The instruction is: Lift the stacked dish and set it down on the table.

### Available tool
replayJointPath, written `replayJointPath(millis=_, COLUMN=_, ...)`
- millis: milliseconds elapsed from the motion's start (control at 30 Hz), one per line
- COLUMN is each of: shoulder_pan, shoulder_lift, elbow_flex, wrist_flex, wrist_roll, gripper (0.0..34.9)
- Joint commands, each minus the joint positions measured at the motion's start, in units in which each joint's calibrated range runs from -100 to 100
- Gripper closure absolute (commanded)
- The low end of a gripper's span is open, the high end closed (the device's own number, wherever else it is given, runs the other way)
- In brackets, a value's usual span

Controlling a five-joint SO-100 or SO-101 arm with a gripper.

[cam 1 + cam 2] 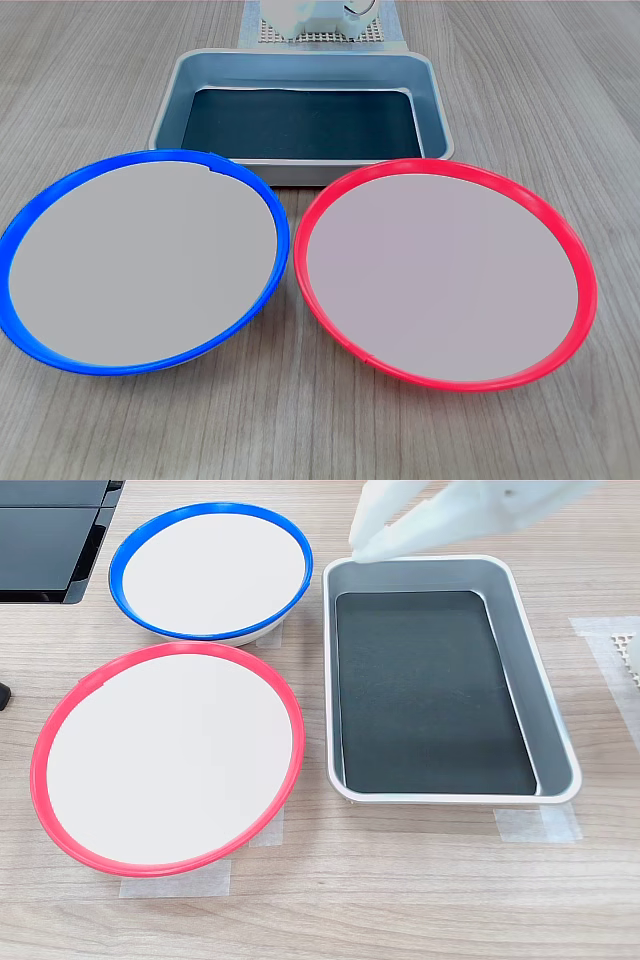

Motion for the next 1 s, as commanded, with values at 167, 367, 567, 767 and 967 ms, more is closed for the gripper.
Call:
replayJointPath(millis=167, shoulder_pan=-0.14, shoulder_lift=-38.27, elbow_flex=36.93, wrist_flex=-8.84, wrist_roll=-3.57, gripper=34.9)
replayJointPath(millis=367, shoulder_pan=1.08, shoulder_lift=-45.78, elbow_flex=38.84, wrist_flex=4.45, wrist_roll=-2.98, gripper=34.9)
replayJointPath(millis=567, shoulder_pan=2.40, shoulder_lift=-45.78, elbow_flex=38.84, wrist_flex=9.82, wrist_roll=-2.15, gripper=34.9)
replayJointPath(millis=767, shoulder_pan=2.12, shoulder_lift=-45.78, elbow_flex=38.84, wrist_flex=9.82, wrist_roll=-2.00, gripper=32.9)
replayJointPath(millis=967, shoulder_pan=2.12, shoulder_lift=-45.78, elbow_flex=38.84, wrist_flex=9.82, wrist_roll=-2.00, gripper=34.6)
